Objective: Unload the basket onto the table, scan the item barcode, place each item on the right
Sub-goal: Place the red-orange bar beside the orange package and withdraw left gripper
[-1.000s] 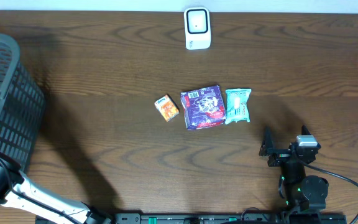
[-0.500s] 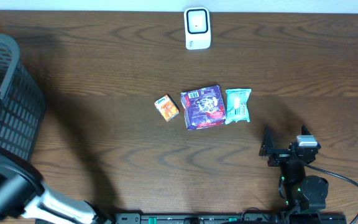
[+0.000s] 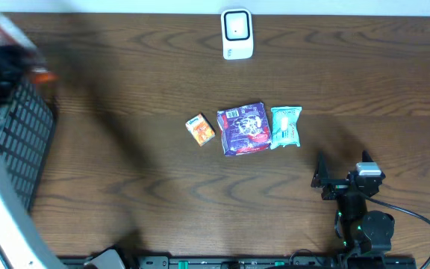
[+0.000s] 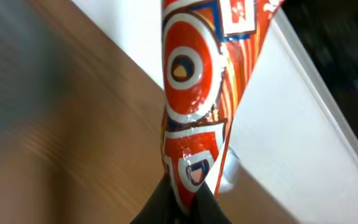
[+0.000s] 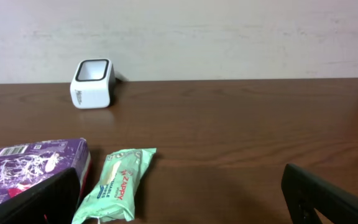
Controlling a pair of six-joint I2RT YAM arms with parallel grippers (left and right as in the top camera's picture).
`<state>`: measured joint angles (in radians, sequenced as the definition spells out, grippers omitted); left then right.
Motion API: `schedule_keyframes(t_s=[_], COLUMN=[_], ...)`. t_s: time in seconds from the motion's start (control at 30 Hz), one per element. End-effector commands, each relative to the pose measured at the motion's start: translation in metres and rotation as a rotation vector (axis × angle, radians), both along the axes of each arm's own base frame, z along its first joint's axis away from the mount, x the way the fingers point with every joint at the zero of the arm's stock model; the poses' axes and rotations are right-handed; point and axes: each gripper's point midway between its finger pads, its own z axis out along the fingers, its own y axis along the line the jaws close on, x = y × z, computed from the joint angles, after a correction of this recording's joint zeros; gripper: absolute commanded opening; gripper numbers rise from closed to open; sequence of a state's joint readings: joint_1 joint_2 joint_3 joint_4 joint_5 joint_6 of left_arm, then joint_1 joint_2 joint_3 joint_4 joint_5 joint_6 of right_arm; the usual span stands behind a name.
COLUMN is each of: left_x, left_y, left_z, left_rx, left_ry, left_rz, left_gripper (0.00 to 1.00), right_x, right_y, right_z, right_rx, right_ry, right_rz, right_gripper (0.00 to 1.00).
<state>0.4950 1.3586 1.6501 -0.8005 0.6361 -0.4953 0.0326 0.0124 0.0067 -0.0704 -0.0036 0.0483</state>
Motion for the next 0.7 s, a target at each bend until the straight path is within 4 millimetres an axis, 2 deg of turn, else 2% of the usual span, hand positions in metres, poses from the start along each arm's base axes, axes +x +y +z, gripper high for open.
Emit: schedule_keyframes(t_s=[0.0,0.1,0.3,0.4,0.43,0.67], left_x=[-0.006,-0.01,-0.003,0.003,0.007,0.006], left_y=[-0.08,-0.125,-0.188,-0.213,-0.225,-0.264], left_z=[-0.005,-0.04,-0.11,-0.141,-0.162,-0.247], left_rx=[-0.126,-0.078,0.142,0.225,0.277,0.384], left_ry=[0.066,0.215,0.412,0.483,0.528,0.722], left_rz=[-0.207,-0.279,-0.36,-0.399,-0.414,-0.521], left_gripper=[0.07,0.07,0.08,0.07,0.07,0.08], right_x=[0.0,0.0,0.0,0.0,0.0,0.0], right_y=[0.001,0.001,0.001,0.001,0.001,0.001], right_z=[-0.001,-0.001,-0.001,-0.001,-0.001,-0.001], right_rx=[0.01,0.01,0.01,0.01,0.01,0.01], right_ry=[0.002,0.002,0.002,0.002,0.002,0.002], right_rz=[0.003,0.003,0.003,0.003,0.003,0.003], right_gripper=[0.99,0.99,0.99,0.99,0.99,0.99])
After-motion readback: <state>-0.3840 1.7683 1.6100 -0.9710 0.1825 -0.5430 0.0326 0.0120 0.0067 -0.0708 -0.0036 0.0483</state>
